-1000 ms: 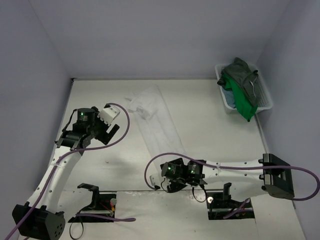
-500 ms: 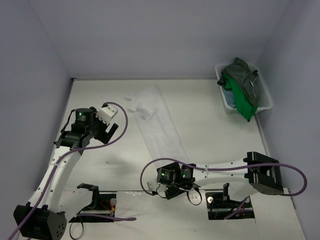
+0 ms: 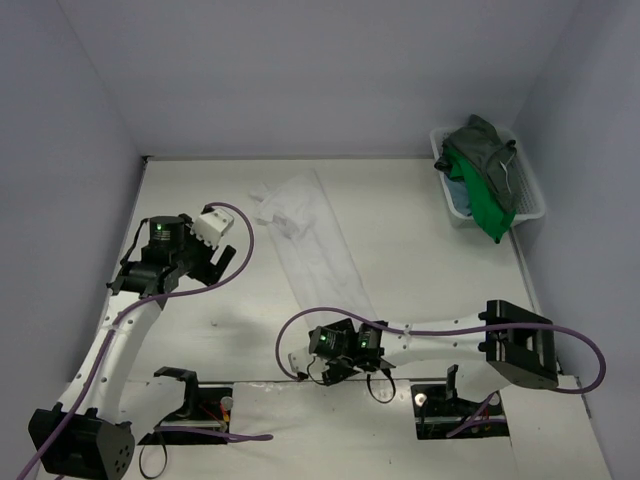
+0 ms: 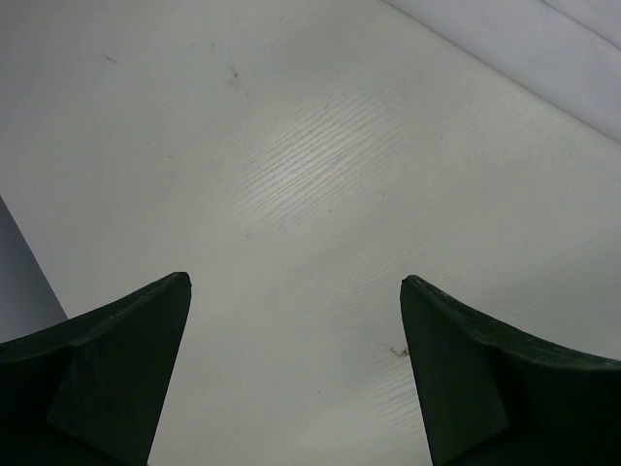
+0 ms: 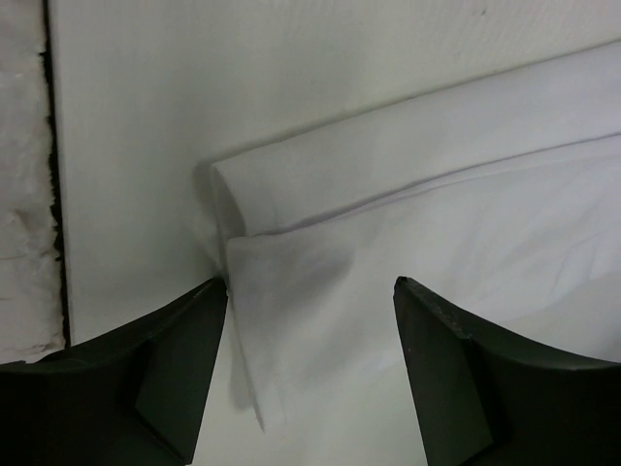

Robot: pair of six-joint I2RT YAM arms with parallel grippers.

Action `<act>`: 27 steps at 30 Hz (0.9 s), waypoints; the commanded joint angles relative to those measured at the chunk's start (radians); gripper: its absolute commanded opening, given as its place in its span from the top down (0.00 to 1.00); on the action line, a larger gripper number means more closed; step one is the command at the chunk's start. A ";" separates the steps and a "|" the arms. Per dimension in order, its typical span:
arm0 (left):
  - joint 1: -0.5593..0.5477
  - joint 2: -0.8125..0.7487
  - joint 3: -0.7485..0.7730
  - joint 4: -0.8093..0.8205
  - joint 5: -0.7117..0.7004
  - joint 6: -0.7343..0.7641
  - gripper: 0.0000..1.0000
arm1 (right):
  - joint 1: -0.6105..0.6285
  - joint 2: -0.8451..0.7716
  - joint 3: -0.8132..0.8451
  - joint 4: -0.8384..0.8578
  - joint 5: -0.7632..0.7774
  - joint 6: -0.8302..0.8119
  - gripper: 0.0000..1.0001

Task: Fold and stack the t-shirts
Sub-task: Fold the tshirt

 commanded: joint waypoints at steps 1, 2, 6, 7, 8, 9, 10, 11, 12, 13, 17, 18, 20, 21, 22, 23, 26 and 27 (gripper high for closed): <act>0.012 0.002 0.035 0.056 0.027 -0.016 0.17 | -0.053 0.073 -0.033 0.024 -0.083 -0.019 0.34; 0.015 0.000 0.035 0.056 0.030 -0.018 0.17 | -0.065 0.077 -0.027 0.024 -0.106 -0.022 0.35; 0.019 0.005 0.046 0.049 0.036 -0.021 0.17 | -0.110 0.102 -0.023 0.032 -0.132 -0.057 0.37; 0.019 0.008 0.052 0.047 0.036 -0.021 0.17 | -0.116 0.105 -0.024 0.032 -0.134 -0.062 0.37; 0.019 0.013 0.055 0.044 0.039 -0.024 0.17 | -0.116 0.106 -0.023 0.032 -0.135 -0.065 0.37; 0.020 0.013 0.056 0.042 0.044 -0.025 0.17 | -0.116 0.111 -0.023 0.032 -0.143 -0.066 0.37; 0.020 0.014 0.059 0.042 0.046 -0.025 0.17 | -0.116 0.113 -0.021 0.031 -0.148 -0.068 0.38; 0.020 0.017 0.061 0.041 0.047 -0.025 0.17 | -0.116 0.116 -0.018 0.031 -0.148 -0.070 0.39; 0.022 0.017 0.060 0.041 0.050 -0.025 0.17 | -0.116 0.122 -0.018 0.031 -0.146 -0.070 0.41; 0.022 0.017 0.060 0.041 0.050 -0.025 0.17 | -0.116 0.128 -0.016 0.029 -0.163 -0.070 0.44; 0.022 0.019 0.061 0.039 0.056 -0.027 0.17 | -0.119 0.181 0.000 0.000 -0.189 -0.063 0.72; 0.023 0.019 0.058 0.041 0.058 -0.027 0.17 | -0.119 0.186 0.005 -0.003 -0.191 -0.060 0.77; 0.025 0.019 0.056 0.042 0.061 -0.027 0.17 | -0.119 0.186 0.011 -0.009 -0.197 -0.063 0.94; 0.025 0.017 0.056 0.042 0.062 -0.027 0.17 | -0.119 0.183 0.014 -0.012 -0.195 -0.063 0.99; 0.028 0.013 0.055 0.041 0.062 -0.027 0.17 | -0.119 0.170 0.017 -0.015 -0.191 -0.063 1.00; 0.029 0.013 0.053 0.042 0.064 -0.027 0.17 | -0.119 0.159 0.019 -0.017 -0.185 -0.062 1.00; 0.032 0.005 0.050 0.041 0.065 -0.028 0.17 | -0.119 0.088 0.043 -0.048 -0.178 -0.060 1.00; 0.032 0.003 0.047 0.041 0.065 -0.027 0.17 | -0.119 0.067 0.054 -0.063 -0.177 -0.060 1.00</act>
